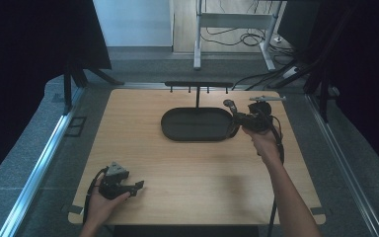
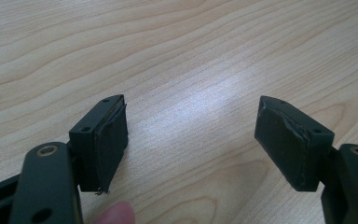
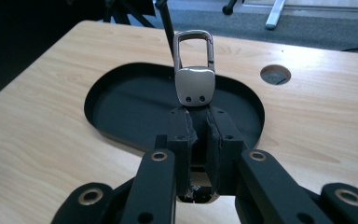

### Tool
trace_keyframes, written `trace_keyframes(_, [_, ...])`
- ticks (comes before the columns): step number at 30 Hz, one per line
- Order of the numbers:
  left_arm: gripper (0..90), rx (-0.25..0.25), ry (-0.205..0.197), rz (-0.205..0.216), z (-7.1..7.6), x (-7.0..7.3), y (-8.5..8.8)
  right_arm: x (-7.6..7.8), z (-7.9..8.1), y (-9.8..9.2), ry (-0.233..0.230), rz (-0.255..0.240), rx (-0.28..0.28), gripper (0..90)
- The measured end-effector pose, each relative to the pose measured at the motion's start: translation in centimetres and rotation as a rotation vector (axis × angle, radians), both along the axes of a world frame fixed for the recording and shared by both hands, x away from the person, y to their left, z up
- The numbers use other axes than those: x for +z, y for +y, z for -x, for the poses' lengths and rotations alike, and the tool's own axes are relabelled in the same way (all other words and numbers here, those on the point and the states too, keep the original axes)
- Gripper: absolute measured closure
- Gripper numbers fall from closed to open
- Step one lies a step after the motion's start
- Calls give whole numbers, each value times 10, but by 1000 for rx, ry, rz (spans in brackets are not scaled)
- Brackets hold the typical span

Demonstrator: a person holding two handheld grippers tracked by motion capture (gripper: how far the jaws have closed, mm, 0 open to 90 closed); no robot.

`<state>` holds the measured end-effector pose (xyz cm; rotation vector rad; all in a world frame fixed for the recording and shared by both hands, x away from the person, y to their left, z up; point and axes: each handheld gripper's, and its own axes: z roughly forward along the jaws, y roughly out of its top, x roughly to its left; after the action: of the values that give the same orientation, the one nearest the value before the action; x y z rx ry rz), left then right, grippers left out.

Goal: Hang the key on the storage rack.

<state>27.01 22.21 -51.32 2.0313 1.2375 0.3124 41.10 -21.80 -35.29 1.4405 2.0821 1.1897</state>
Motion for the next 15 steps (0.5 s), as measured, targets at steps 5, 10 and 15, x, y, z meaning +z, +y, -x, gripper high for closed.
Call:
trace_keyframes(5, [261, -1, -1, 1, 0, 0, 0, 1, -6, 1, -7, -3, -11, 805])
trace_keyframes(10, [261, -2, -2, -2, -1, 0, 1, 3, -16, 2, -22, -23, -24, 805])
trace_keyframes(15, [261, -1, -1, -1, -1, 0, 1, 3, -23, 4, -20, -27, -29, 805])
